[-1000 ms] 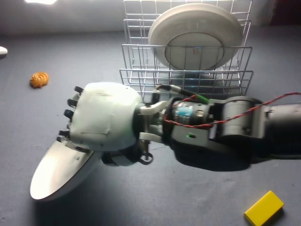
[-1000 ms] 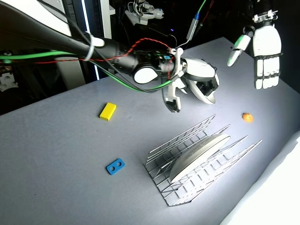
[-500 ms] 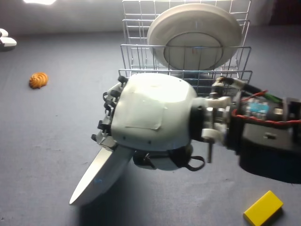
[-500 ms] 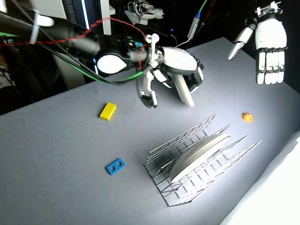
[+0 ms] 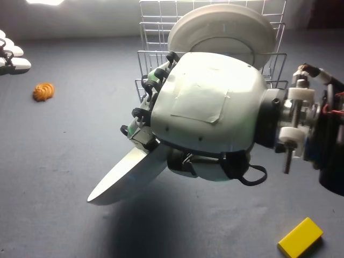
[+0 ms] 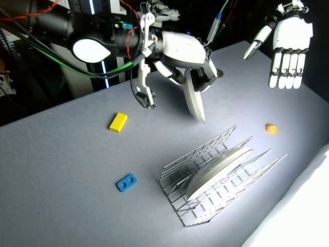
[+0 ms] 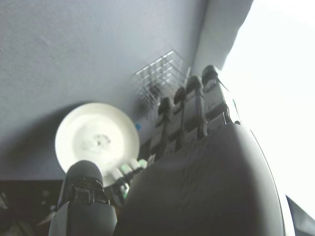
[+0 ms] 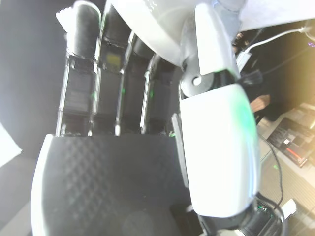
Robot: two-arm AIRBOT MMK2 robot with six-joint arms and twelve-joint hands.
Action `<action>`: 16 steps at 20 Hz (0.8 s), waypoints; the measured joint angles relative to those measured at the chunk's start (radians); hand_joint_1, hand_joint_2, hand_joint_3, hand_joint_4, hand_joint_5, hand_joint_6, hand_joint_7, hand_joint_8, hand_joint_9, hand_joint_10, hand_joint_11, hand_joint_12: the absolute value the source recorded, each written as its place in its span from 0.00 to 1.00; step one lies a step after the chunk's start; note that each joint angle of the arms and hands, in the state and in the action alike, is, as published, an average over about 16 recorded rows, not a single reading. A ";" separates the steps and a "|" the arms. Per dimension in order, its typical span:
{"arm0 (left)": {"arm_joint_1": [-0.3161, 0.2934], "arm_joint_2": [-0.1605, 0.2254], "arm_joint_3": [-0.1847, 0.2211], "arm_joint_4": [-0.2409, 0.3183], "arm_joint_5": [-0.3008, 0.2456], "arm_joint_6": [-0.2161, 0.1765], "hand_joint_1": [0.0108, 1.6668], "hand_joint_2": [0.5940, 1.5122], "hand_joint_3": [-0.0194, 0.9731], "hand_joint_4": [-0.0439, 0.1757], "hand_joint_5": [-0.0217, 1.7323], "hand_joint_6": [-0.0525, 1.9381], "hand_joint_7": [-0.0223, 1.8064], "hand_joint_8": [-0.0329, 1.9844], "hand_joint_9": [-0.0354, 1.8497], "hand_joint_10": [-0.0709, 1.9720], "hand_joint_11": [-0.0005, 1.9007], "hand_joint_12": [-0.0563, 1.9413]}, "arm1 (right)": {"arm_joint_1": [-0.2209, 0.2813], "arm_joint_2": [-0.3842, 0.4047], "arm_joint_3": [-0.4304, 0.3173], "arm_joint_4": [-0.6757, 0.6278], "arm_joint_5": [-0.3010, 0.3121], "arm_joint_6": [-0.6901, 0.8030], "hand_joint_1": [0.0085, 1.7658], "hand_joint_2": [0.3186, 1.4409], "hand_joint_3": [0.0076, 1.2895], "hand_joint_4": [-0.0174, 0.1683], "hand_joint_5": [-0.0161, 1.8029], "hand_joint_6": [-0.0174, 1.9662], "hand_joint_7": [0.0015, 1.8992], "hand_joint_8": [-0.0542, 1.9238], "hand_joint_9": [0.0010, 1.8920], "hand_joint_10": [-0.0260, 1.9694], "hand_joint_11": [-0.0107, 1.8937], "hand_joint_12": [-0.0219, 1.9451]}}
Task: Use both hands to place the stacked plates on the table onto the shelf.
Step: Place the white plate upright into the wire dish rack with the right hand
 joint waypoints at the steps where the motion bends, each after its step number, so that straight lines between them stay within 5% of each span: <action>1: 0.001 0.000 0.003 0.013 -0.015 0.000 0.00 0.59 0.02 0.22 0.03 0.04 0.02 0.02 0.03 0.04 0.01 0.03 | 0.008 0.011 -0.007 0.015 -0.002 0.001 0.68 0.65 0.00 0.15 0.52 0.46 0.52 0.52 0.54 0.35 0.37 0.71; 16: 0.011 -0.003 0.026 0.195 -0.328 0.000 0.00 0.60 0.02 0.22 0.03 0.04 0.02 0.02 0.03 0.04 0.01 0.03 | 0.177 0.086 0.032 0.277 -0.079 0.112 0.68 0.65 0.00 0.19 0.51 0.46 0.51 0.55 0.53 0.35 0.36 0.70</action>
